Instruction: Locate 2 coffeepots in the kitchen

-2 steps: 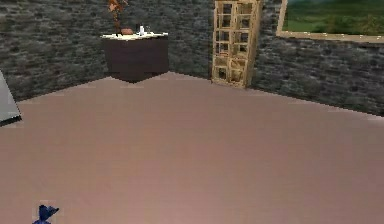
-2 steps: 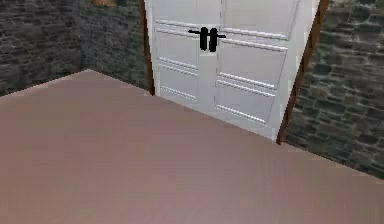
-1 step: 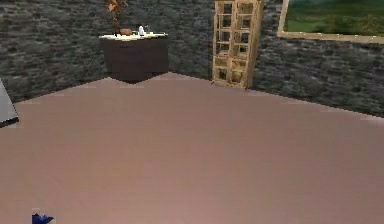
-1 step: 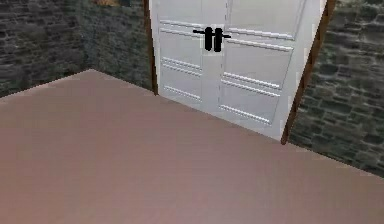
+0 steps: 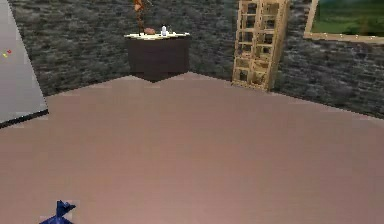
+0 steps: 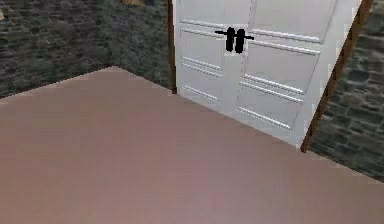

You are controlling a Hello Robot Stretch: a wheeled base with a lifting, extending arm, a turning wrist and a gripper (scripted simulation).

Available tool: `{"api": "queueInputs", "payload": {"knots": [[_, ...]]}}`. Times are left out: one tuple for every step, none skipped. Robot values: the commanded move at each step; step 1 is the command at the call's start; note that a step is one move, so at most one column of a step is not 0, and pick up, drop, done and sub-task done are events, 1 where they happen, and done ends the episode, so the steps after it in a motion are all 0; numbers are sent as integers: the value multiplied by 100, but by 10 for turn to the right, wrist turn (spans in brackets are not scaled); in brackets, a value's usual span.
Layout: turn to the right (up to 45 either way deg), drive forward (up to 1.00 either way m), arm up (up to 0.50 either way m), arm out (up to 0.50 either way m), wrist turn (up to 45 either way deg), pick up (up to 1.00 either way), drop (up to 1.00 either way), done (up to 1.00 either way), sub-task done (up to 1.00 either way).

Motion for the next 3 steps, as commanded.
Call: {"api": "queueInputs", "payload": {"knots": [[0, 100, 0, 0, 0, 0, 0, 0, 0], [0, 100, 0, 0, 0, 0, 0, 0, 0], [0, 100, 0, 0, 0, 0, 0, 0, 0]]}}
